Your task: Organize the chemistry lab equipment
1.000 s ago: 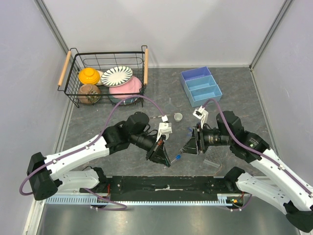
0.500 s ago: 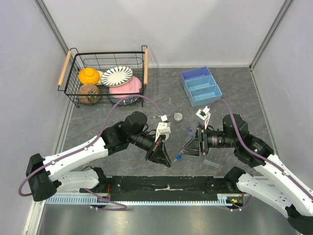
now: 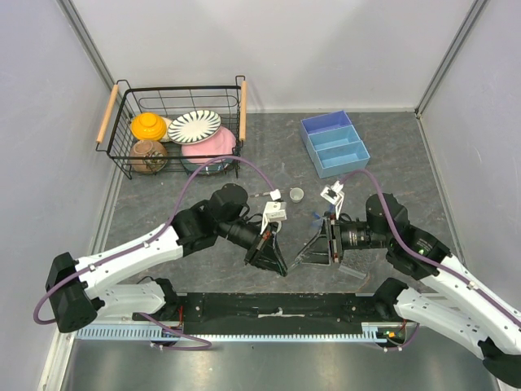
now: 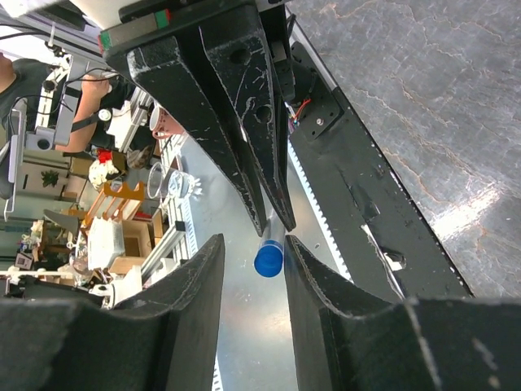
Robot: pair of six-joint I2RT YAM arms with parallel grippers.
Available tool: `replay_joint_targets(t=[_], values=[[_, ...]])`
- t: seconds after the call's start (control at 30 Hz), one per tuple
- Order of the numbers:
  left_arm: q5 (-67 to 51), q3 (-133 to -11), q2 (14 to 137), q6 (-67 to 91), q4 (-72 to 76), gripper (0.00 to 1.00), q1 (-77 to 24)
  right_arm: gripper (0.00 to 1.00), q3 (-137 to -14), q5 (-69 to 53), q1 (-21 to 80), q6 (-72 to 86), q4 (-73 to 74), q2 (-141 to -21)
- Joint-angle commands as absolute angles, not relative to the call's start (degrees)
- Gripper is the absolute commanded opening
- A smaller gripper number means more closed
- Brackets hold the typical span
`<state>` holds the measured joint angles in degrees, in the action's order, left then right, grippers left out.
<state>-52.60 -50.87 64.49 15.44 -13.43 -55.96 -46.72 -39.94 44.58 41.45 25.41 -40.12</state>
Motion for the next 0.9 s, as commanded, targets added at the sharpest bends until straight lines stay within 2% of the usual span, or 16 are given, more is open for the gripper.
replay_joint_targets(t=[0.0, 0.17, 0.27, 0.3, 0.4, 0.5, 0.53, 0.57, 0.6, 0.63, 0.67, 0.7, 0.87], values=[[-53.0, -53.7, 65.04, 15.03, -12.3, 0.02, -55.46, 0.42, -46.06, -38.5, 45.88, 42.63, 22.41, -39.73], [-53.09, -54.05, 65.13, 14.94, -12.39, 0.02, -55.02, 0.39, -45.27, -37.97, 46.67, 43.07, 21.97, -39.55], [-53.26, -54.05, 64.95, 14.85, -12.57, 0.02, -54.76, 0.26, -45.18, -37.71, 46.93, 43.15, 21.88, -39.46], [-53.26, -54.05, 64.95, 14.77, -12.66, 0.02, -54.58, 0.17, -45.18, -37.62, 47.11, 43.15, 21.88, -39.64], [-53.17, -54.05, 64.95, 14.59, -12.83, 0.02, -54.41, 0.0, -45.26, -37.27, 47.28, 43.07, 22.06, -39.55], [-52.21, -54.05, 65.04, 14.77, -13.36, 0.03, -54.14, 0.0, -45.26, -36.21, 47.46, 42.54, 22.85, -39.64], [-51.77, -54.14, 65.04, 14.94, -14.06, 0.08, -53.97, 0.0, -45.52, -35.43, 47.46, 42.28, 23.29, -39.73], [-50.98, -54.31, 65.13, 15.2, -14.5, 0.37, -53.88, 0.0, -45.79, -34.72, 47.46, 41.49, 23.9, -39.73], [-48.71, -54.58, 65.04, 15.29, -15.2, 0.53, -53.88, 0.0, -46.14, -33.85, 47.46, 40.88, 25.47, -39.81], [-47.47, -55.19, 64.95, 15.21, -16.08, 0.64, -53.88, 0.0, -46.93, -32.62, 47.46, 40.35, 26.53, -40.16], [-45.89, -55.54, 64.95, 15.21, -17.74, 0.94, -53.79, 0.0, -47.37, -30.08, 47.46, 39.04, 27.76, -40.78], [-43.36, -55.89, 64.78, 15.21, -18.97, 1.0, -53.79, 0.0, -47.9, -28.14, 47.46, 38.5, 30.38, -41.04], [-35.43, -59.06, 63.72, 13.72, -27.22, 1.0, -53.88, 0.0, -52.11, -11.92, 47.55, 36.21, 41.45, -44.29]])
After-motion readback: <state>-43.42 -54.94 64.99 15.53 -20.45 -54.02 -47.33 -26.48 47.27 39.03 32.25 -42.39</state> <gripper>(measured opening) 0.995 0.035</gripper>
